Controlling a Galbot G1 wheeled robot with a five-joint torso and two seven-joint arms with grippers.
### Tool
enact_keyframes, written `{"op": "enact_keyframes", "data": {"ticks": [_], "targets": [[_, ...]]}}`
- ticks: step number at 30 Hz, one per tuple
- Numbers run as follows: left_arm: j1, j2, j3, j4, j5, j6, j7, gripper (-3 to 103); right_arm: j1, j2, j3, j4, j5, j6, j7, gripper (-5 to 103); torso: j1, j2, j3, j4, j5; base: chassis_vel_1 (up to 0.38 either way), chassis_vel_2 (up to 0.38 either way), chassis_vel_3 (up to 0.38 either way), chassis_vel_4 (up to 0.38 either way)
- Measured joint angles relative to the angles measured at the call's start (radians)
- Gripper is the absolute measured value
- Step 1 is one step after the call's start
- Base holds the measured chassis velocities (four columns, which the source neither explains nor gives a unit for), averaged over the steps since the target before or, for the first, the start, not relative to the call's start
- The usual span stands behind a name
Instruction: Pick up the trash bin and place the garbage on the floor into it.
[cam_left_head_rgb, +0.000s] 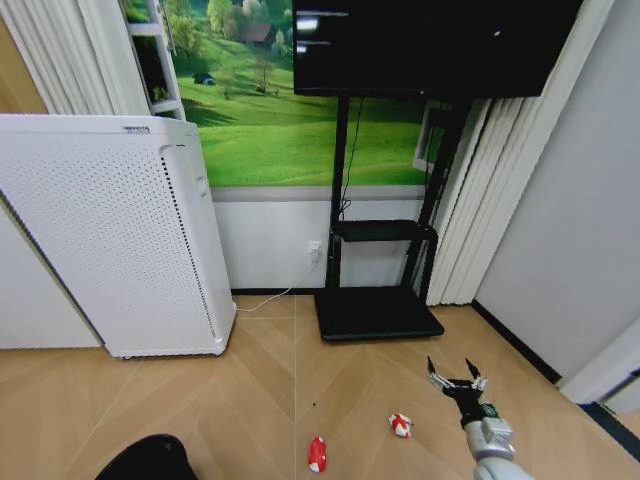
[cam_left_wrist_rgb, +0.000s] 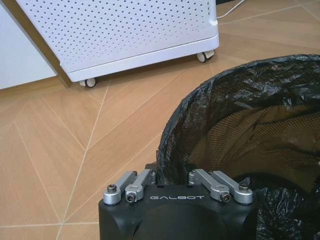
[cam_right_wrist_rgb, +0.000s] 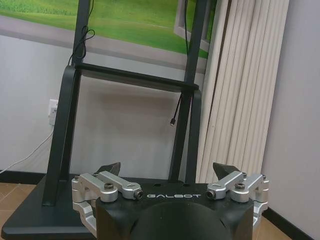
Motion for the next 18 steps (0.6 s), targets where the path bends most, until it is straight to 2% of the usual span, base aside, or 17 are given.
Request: {"op": "enact_keyframes", "data": {"ticks": [13, 15, 18], "targets": [[-0.013, -0.022, -0.003, -0.01, 0.041, -0.049, 0.011, 23, 0.003, 0.008, 0.001, -0.001, -0.003, 0.007, 0.004, 100, 0.0, 0.0, 0.0, 0.0001, -0.0022, 0.0, 0.0, 0.0, 0.0], [-0.027, -0.036, -0.006, -0.032, 0.061, -0.07, -0.007, 15, 0.002, 0.011, 0.002, -0.001, -0.008, 0.011, 0.004, 100, 0.0, 0.0, 0.0, -0.0002, -0.0022, 0.0, 0.0, 0.0, 0.0], [-0.038, -0.047, -0.006, -0.057, 0.073, -0.083, -0.012, 11, 0.001, 0.013, 0.002, -0.001, -0.015, 0.014, 0.004, 100, 0.0, 0.0, 0.0, -0.0004, -0.0017, 0.0, 0.0, 0.0, 0.0]]}}
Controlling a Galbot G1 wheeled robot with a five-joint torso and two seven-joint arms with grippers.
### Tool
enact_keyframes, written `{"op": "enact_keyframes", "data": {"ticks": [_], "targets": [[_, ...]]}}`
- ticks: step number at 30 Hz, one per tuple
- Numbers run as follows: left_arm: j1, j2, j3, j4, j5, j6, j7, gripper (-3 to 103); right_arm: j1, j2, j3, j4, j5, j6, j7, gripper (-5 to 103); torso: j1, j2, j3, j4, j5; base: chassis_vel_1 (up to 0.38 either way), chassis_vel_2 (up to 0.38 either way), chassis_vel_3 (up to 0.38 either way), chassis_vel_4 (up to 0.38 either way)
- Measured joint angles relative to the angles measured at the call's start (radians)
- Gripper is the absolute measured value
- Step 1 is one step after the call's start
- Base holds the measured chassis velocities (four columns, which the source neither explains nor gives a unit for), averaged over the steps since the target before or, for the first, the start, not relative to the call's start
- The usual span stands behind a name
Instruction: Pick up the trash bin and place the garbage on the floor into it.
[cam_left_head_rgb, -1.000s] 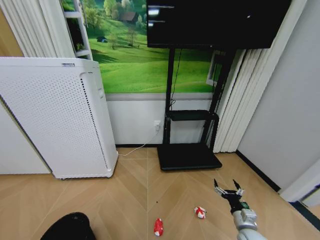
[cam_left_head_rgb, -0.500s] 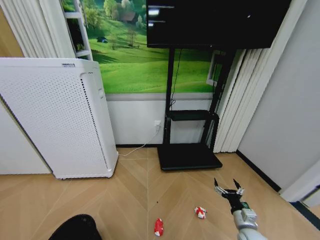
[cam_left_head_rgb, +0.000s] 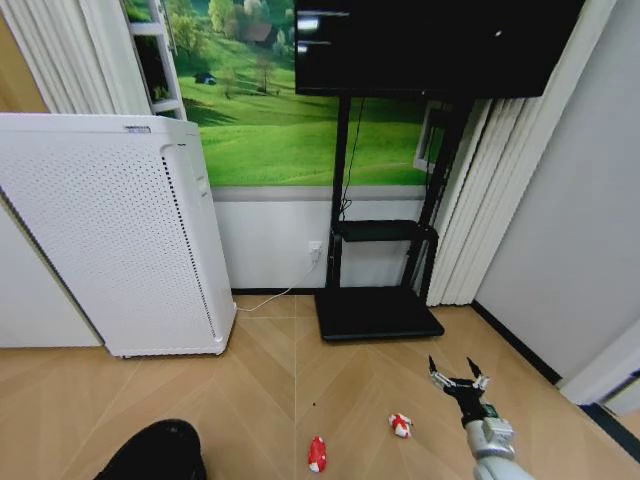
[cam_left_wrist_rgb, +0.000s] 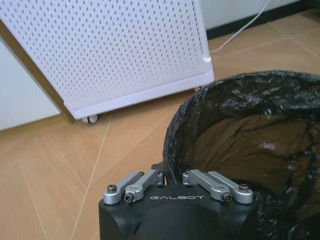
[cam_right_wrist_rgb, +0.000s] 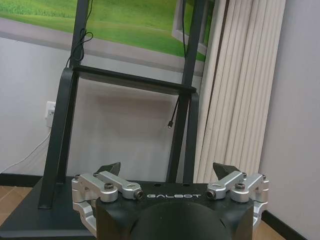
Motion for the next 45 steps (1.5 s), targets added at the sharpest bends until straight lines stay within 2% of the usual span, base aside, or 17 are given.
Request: {"op": "enact_keyframes", "data": {"ticks": [11, 14, 18, 25, 31, 34, 45], "targets": [[-0.052, -0.009, 0.005, -0.021, 0.031, -0.027, -0.01, 8, -0.006, 0.004, 0.003, 0.008, -0.015, 0.008, 0.002, 100, 0.0, 0.0, 0.0, 0.0004, 0.0003, 0.0, 0.0, 0.0, 0.0], [-0.085, 0.001, -0.002, -0.038, 0.062, -0.041, -0.013, 6, -0.005, 0.008, 0.002, 0.007, -0.02, 0.009, 0.004, 100, 0.0, 0.0, 0.0, 0.0003, 0.0001, 0.0, 0.0, 0.0, 0.0], [-0.131, 0.024, -0.004, -0.061, 0.115, -0.089, 0.001, 6, 0.0, 0.014, -0.004, 0.002, -0.027, 0.009, 0.006, 100, 0.0, 0.0, 0.0, 0.0001, 0.0004, 0.0, 0.0, 0.0, 0.0], [-0.191, 0.056, 0.023, -0.083, 0.11, -0.101, 0.01, 6, 0.007, 0.015, -0.011, -0.011, -0.034, 0.01, 0.008, 100, 0.0, 0.0, 0.0, 0.0002, 0.0006, 0.0, 0.0, 0.0, 0.0], [-0.257, 0.104, 0.076, -0.091, 0.115, -0.13, 0.049, 6, 0.008, 0.009, -0.021, -0.03, -0.04, 0.012, 0.009, 100, 0.0, 0.0, 0.0, 0.0002, 0.0006, 0.0, 0.0, 0.0, 0.0], [-0.299, 0.129, 0.103, -0.069, 0.132, -0.162, 0.074, 6, 0.003, -0.002, -0.028, -0.033, -0.014, -0.008, 0.008, 100, 0.0, 0.0, 0.0, 0.0003, 0.0005, 0.0, 0.0, 0.0, 0.0], [-0.346, 0.177, 0.105, -0.07, 0.111, -0.191, 0.121, 6, -0.011, -0.065, -0.049, -0.04, 0.121, -0.098, -0.033, 100, 0.0, 0.0, 0.0, 0.0004, 0.0006, 0.0, 0.0, 0.0, 0.0]]}}
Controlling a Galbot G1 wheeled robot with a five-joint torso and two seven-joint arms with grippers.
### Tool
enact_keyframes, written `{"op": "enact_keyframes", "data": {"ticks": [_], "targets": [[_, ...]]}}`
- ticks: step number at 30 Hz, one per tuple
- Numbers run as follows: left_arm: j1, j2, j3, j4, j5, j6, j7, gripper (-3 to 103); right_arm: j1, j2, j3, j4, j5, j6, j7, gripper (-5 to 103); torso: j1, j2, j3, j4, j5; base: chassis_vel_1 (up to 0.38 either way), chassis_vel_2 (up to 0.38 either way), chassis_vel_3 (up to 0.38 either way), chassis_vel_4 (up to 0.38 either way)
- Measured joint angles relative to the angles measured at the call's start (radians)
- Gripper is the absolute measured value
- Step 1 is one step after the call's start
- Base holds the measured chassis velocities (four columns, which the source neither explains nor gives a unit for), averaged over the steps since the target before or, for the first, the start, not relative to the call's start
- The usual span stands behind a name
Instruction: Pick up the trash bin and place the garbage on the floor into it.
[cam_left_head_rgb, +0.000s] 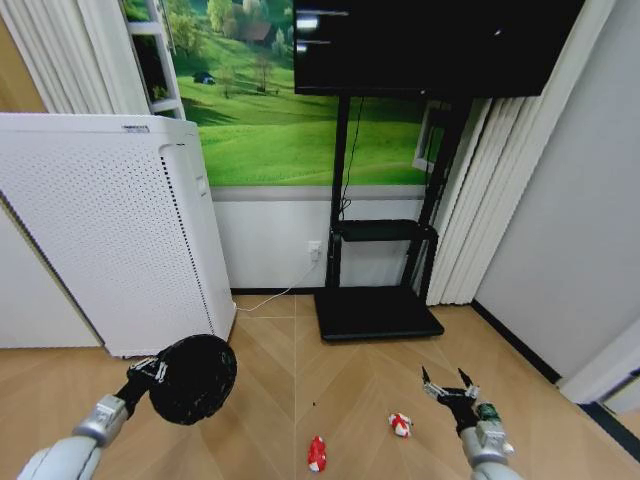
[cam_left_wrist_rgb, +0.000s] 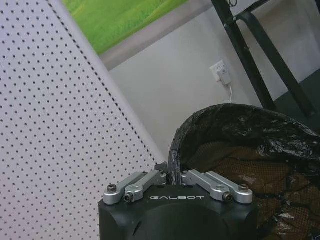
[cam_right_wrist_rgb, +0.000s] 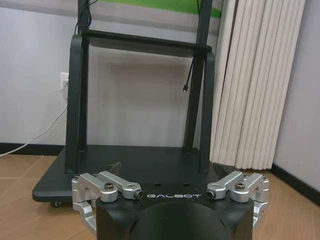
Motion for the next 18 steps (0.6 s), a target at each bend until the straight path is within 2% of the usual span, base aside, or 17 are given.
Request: {"op": "enact_keyframes", "data": {"ticks": [3, 11, 18], "targets": [[0.007, -0.001, -0.012, -0.02, -0.007, -0.019, 0.019, 6, 0.0, -0.014, 0.002, 0.018, 0.066, -0.053, -0.017, 100, 0.0, 0.0, 0.0, 0.0, -0.0001, 0.0, 0.0, 0.0, 0.0], [0.007, -0.007, -0.016, -0.045, -0.019, -0.023, 0.026, 6, 0.002, -0.005, 0.022, 0.045, 0.103, -0.12, -0.027, 100, 0.0, 0.0, 0.0, -0.0002, 0.0, 0.0, 0.0, 0.0, 0.0], [0.001, -0.01, -0.015, -0.054, -0.022, -0.018, 0.026, 6, 0.014, 0.006, 0.025, 0.048, 0.065, -0.097, -0.03, 100, 0.0, 0.0, 0.0, -0.0002, -0.0001, 0.0, 0.0, 0.0, 0.0]]}}
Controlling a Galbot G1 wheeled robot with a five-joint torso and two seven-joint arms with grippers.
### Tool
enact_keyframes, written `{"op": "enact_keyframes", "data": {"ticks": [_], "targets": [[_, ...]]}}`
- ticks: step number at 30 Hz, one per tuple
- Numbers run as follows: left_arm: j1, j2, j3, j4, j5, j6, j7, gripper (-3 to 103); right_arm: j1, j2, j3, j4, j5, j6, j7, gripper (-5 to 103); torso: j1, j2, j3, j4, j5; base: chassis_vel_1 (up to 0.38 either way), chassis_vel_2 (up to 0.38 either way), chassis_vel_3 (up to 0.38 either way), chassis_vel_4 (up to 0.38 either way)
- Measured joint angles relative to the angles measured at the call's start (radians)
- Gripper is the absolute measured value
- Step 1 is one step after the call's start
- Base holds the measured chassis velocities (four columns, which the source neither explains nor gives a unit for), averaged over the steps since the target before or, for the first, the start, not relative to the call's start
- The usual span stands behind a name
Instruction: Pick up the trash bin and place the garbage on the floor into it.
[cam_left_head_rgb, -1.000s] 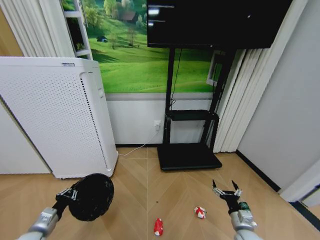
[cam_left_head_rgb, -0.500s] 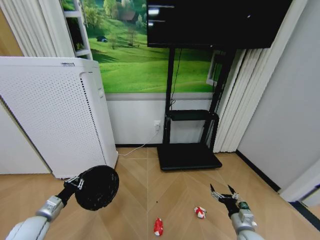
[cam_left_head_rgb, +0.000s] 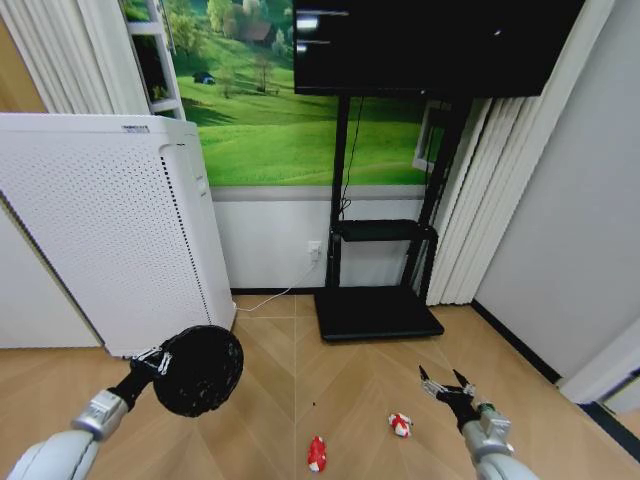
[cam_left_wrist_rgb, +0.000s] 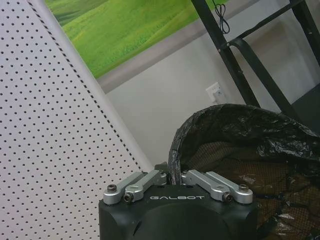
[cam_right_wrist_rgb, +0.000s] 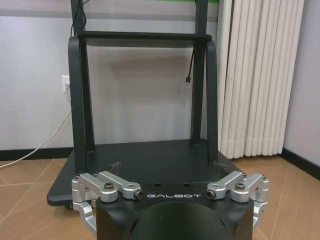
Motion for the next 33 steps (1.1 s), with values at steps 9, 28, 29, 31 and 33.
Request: {"op": "enact_keyframes", "data": {"ticks": [9, 28, 29, 31, 33], "targets": [[0.001, -0.009, 0.005, 0.008, 0.001, -0.001, -0.002, 6, 0.009, 0.012, -0.011, -0.017, -0.032, 0.011, 0.0, 100, 0.0, 0.0, 0.0, 0.0, 0.0, 0.0, 0.0, 0.0, 0.0], [-0.002, -0.018, 0.014, 0.017, 0.006, -0.007, -0.001, 6, 0.015, 0.02, -0.017, -0.023, -0.033, 0.019, 0.003, 100, 0.0, 0.0, 0.0, 0.0, 0.0006, 0.179, 0.165, -0.159, -0.179], [-0.002, -0.018, 0.014, 0.017, 0.006, -0.007, -0.001, 6, 0.015, 0.02, -0.017, -0.023, -0.033, 0.019, 0.003, 100, 0.0, 0.0, 0.0, 0.0, 0.0006, 0.3, 0.275, -0.292, -0.285], [-0.003, -0.02, 0.017, 0.018, 0.006, -0.007, -0.001, 6, 0.015, 0.02, -0.017, -0.023, -0.033, 0.02, 0.003, 100, 0.0, 0.0, 0.0, -0.0001, -0.0009, 0.305, 0.281, -0.29, -0.323], [-0.003, -0.021, 0.018, 0.019, 0.007, -0.007, -0.002, 6, 0.015, 0.02, -0.017, -0.023, -0.033, 0.021, 0.004, 100, 0.0, 0.0, 0.0, 0.0, -0.0006, 0.317, 0.314, -0.317, -0.334]]}}
